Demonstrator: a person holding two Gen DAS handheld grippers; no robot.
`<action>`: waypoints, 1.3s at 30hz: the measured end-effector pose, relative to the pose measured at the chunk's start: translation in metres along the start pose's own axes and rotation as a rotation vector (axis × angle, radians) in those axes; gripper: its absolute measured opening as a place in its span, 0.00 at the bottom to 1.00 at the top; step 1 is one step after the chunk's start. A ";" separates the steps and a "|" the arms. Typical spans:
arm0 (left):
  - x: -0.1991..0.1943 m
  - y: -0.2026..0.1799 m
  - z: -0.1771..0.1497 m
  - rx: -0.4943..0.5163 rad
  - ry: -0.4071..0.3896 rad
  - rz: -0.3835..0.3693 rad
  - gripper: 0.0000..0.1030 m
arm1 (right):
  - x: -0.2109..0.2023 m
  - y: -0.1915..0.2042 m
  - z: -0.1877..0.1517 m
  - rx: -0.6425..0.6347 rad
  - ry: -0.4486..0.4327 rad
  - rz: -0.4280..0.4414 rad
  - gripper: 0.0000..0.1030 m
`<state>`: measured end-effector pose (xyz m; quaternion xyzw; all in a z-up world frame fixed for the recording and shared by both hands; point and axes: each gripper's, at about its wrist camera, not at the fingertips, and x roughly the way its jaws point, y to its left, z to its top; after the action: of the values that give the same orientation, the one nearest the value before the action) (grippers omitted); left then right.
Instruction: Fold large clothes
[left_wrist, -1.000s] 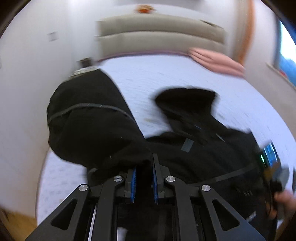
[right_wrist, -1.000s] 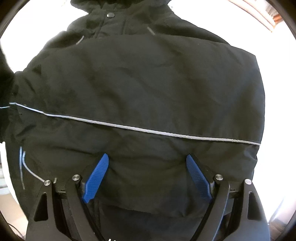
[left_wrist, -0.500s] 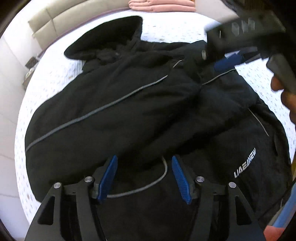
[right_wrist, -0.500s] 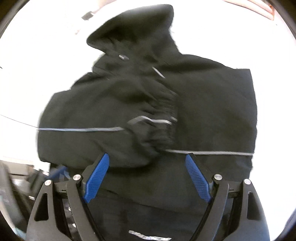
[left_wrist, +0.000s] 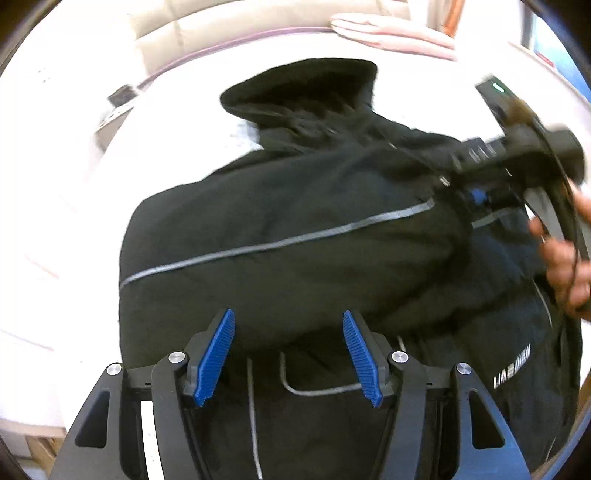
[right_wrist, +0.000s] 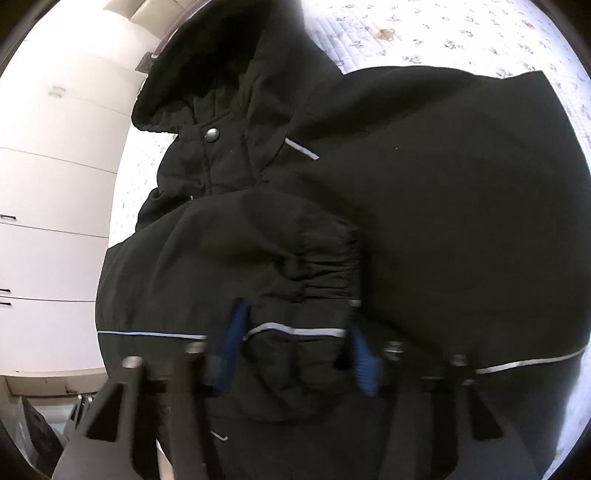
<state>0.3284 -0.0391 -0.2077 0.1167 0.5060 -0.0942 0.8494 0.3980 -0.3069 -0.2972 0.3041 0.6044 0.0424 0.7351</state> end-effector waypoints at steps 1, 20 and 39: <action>0.000 0.004 0.003 -0.013 -0.005 0.004 0.61 | -0.006 0.005 -0.002 -0.025 -0.019 0.004 0.35; 0.099 0.003 0.050 0.012 0.091 0.043 0.62 | -0.056 -0.072 -0.028 0.045 -0.072 -0.308 0.33; 0.073 0.037 0.073 -0.102 0.103 -0.017 0.63 | -0.058 0.000 -0.018 -0.132 -0.089 -0.288 0.57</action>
<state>0.4343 -0.0282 -0.2351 0.0734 0.5543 -0.0693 0.8262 0.3665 -0.3246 -0.2483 0.1666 0.6043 -0.0374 0.7782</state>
